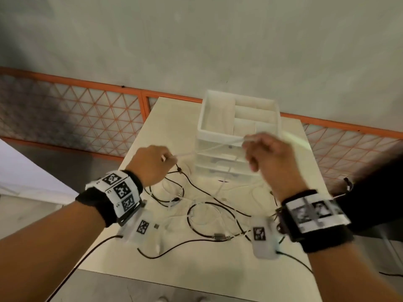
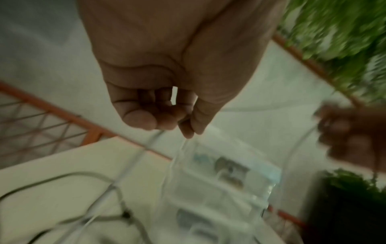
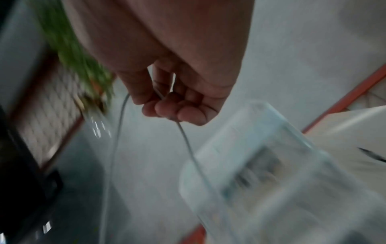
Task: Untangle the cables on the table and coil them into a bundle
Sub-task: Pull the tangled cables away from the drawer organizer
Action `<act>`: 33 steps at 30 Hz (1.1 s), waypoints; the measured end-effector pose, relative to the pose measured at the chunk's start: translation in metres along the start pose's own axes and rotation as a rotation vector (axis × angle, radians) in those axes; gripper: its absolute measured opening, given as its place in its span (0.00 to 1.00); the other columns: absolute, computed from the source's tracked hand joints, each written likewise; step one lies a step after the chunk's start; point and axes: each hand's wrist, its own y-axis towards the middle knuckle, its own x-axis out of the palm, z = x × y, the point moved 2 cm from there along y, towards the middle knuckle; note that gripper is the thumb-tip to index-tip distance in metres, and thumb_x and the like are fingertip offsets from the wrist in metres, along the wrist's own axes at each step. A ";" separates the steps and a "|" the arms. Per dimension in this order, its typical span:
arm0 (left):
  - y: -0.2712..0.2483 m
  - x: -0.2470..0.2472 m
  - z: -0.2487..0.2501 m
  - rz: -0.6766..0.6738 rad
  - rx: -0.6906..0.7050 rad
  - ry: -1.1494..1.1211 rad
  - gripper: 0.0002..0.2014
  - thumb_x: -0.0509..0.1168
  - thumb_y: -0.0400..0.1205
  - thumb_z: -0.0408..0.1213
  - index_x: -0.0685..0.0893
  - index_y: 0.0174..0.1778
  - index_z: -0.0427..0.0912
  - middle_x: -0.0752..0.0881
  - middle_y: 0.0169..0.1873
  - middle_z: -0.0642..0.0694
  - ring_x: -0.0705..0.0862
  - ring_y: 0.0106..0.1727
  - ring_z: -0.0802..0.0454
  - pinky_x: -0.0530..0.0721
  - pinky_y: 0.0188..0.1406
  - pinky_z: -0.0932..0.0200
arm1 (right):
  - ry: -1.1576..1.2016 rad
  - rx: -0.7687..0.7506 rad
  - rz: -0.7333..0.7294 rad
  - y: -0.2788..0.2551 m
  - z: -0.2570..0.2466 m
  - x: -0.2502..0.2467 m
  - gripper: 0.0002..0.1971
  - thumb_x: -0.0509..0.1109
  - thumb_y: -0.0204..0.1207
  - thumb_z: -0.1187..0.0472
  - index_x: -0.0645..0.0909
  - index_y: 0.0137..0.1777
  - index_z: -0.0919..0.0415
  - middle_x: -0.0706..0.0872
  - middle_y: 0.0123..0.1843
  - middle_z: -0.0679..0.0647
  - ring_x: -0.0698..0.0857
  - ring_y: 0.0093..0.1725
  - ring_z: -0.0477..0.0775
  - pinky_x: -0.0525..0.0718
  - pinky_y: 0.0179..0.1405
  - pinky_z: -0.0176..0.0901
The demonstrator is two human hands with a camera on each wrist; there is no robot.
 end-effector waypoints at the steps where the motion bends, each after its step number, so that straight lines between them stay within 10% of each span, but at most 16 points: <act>1: 0.000 0.012 -0.014 -0.051 -0.036 0.028 0.15 0.60 0.86 0.49 0.81 0.36 0.46 0.81 0.32 0.51 0.82 0.39 0.47 0.69 0.29 0.59 | 0.114 -0.071 0.067 0.003 -0.023 -0.012 0.12 0.66 0.83 0.66 0.86 0.41 0.54 0.83 0.29 0.50 0.76 0.26 0.50 0.75 0.27 0.39; 6: -0.009 0.036 -0.050 -0.237 -0.202 -0.155 0.22 0.55 0.89 0.49 0.87 0.39 0.41 0.87 0.37 0.44 0.86 0.45 0.41 0.83 0.48 0.54 | 0.053 -0.078 0.246 0.007 -0.029 -0.045 0.09 0.66 0.82 0.57 0.86 0.43 0.47 0.86 0.34 0.50 0.78 0.26 0.52 0.76 0.28 0.45; 13: -0.003 -0.051 -0.017 -0.013 -0.147 -0.871 0.20 0.60 0.87 0.51 0.82 0.42 0.37 0.79 0.24 0.45 0.88 0.38 0.42 0.90 0.51 0.42 | -0.425 0.358 0.198 -0.019 0.055 -0.042 0.14 0.63 0.80 0.42 0.88 0.46 0.46 0.90 0.42 0.52 0.87 0.43 0.62 0.86 0.52 0.62; 24: -0.011 -0.034 0.000 -0.122 0.146 -0.566 0.02 0.75 0.77 0.35 0.90 0.44 0.46 0.93 0.41 0.46 0.92 0.44 0.54 0.84 0.51 0.62 | -0.251 0.119 0.487 0.008 0.015 -0.073 0.11 0.62 0.80 0.54 0.85 0.51 0.38 0.88 0.60 0.47 0.92 0.45 0.62 0.88 0.54 0.61; 30: -0.011 -0.021 0.023 -0.146 0.193 -0.600 0.06 0.70 0.82 0.43 0.92 0.48 0.49 0.94 0.37 0.50 0.93 0.40 0.54 0.86 0.41 0.71 | -0.483 0.383 0.065 0.017 0.078 -0.102 0.45 0.64 0.76 0.69 0.51 0.83 0.28 0.76 0.78 0.49 0.92 0.50 0.59 0.86 0.41 0.49; 33: -0.011 -0.002 0.040 -0.120 0.248 -0.476 0.07 0.70 0.82 0.47 0.94 0.46 0.53 0.92 0.31 0.55 0.90 0.35 0.56 0.88 0.36 0.63 | -0.622 0.371 0.014 0.001 0.080 -0.087 0.43 0.71 0.74 0.65 0.58 0.84 0.33 0.85 0.65 0.53 0.85 0.51 0.54 0.79 0.52 0.46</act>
